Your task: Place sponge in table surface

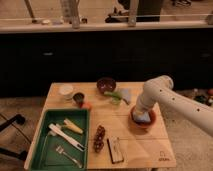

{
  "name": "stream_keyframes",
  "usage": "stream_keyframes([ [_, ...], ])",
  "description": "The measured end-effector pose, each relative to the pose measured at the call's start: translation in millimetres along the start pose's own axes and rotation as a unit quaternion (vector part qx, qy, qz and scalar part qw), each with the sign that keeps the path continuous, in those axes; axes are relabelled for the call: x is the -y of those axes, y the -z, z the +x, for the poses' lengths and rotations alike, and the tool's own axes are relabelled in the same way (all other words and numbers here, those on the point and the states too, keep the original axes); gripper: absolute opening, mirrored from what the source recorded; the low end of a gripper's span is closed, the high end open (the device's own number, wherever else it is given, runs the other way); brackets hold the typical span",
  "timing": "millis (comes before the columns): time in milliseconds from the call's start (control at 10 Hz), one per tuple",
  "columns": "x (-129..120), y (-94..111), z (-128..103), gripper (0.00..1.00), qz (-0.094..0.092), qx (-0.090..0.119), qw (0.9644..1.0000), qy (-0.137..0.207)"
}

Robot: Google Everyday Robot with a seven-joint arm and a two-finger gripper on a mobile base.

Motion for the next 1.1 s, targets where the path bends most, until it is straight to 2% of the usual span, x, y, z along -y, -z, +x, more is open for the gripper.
stream_keyframes([
  [200, 1, 1, 5, 0.78, 0.002, 0.003, 1.0000, -0.005],
  [1100, 9, -7, 18, 0.80, -0.003, 0.014, 0.9998, -0.015],
])
